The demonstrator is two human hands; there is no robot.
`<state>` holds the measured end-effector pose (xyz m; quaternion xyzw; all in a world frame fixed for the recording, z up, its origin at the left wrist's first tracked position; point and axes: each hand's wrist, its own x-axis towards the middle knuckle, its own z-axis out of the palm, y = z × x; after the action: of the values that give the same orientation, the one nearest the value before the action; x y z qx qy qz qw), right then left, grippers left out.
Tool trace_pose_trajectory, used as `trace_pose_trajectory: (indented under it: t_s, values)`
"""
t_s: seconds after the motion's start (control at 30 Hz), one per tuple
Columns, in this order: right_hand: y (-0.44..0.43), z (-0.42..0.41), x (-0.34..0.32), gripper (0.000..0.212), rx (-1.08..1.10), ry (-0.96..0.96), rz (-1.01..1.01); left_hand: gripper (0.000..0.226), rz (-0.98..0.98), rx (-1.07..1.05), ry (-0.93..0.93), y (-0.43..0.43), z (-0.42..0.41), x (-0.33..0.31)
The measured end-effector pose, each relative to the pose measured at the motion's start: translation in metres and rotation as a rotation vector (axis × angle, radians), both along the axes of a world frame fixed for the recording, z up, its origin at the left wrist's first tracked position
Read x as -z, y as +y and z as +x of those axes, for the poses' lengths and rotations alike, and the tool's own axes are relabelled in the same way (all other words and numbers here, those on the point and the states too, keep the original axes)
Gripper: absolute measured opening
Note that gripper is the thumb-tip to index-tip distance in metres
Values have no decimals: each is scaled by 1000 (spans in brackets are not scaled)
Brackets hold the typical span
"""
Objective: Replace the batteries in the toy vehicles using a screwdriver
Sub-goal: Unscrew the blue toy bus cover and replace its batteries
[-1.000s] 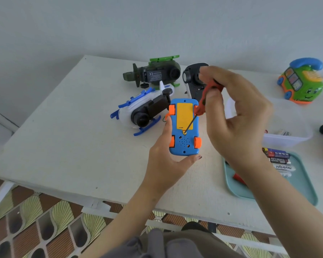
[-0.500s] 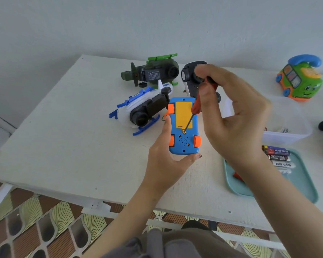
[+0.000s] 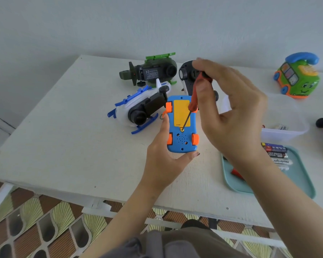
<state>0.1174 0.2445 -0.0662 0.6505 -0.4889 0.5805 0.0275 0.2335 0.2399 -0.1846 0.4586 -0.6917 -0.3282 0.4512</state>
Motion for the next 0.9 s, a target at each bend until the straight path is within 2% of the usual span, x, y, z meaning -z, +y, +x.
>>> trace_pose_trajectory:
  t_s: [0.1, 0.17, 0.37, 0.5, 0.63, 0.77, 0.9]
  values:
    - [0, 0, -2, 29, 50, 3, -46, 105, -9, -1, -11, 0, 0, 1]
    - [0, -2, -1, 25, 63, 18, -52, 104, -16, 0, -12, 0, 0, 2]
    - [3, -8, 1, 24, -17, 29, 29, 103, -17, -6, 7, 0, -1, 1]
    - [2, -11, -2, 28, 32, 13, -43, 100, -12, -12, 3, -1, -1, -1]
    - [0, -11, -2, 23, 123, -14, -77, 100, -15, -13, -2, 0, -2, -1]
    - [0, -15, -5, 20, 41, -66, 34, 99, -16, -19, -5, 0, -2, -1]
    - [2, -16, -4, 25, -26, -10, 98, 99, -16, -25, 0, 0, -3, -1]
